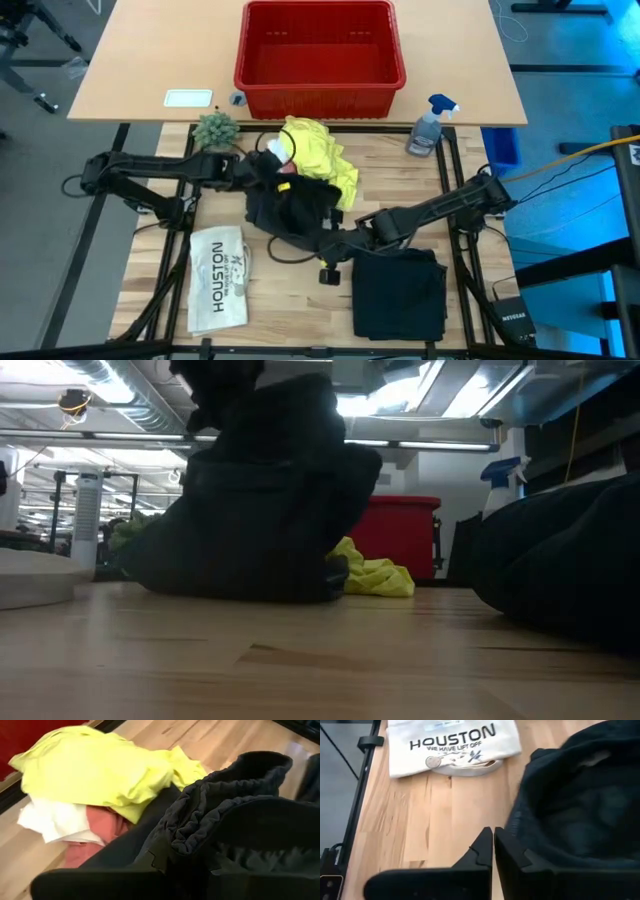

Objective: Fold laundry
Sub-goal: Fold the dark blue short

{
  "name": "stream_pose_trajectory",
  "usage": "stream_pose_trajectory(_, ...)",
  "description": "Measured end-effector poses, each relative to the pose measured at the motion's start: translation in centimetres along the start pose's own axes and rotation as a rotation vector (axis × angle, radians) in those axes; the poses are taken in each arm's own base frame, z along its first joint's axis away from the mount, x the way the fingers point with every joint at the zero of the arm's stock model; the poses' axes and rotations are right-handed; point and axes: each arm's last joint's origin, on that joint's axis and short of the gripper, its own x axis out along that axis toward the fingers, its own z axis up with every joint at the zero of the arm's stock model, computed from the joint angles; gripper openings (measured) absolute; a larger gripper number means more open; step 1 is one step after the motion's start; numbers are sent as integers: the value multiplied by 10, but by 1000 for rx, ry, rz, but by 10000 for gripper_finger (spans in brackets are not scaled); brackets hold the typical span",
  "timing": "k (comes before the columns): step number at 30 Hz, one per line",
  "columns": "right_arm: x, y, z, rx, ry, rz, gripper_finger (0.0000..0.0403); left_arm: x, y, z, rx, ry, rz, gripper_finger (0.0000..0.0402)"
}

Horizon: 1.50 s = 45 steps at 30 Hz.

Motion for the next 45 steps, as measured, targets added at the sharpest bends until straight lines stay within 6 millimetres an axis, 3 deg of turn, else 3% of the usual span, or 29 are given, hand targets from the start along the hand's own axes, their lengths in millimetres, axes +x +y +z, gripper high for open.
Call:
stream_pose_trajectory(7, 26, -9, 1, -1, 12, 22, 2, 6, 17, 5, -26, 55, -3, 23)
stream_pose_trajectory(21, 63, -99, 1, 175, 10, -49, 0, 8, 45, -10, -73, 290, 109, 23)
stream_pose_trajectory(27, 75, -128, -7, 249, 5, -54, 0, 25, 61, -20, -116, 299, 151, 23)
stream_pose_trajectory(37, 86, -162, -17, 320, -10, -53, 0, 61, 85, -60, -270, 312, 161, 23)
stream_pose_trajectory(45, 100, -185, -33, 381, 21, -68, 0, 69, 91, -58, -346, 218, 148, 39)
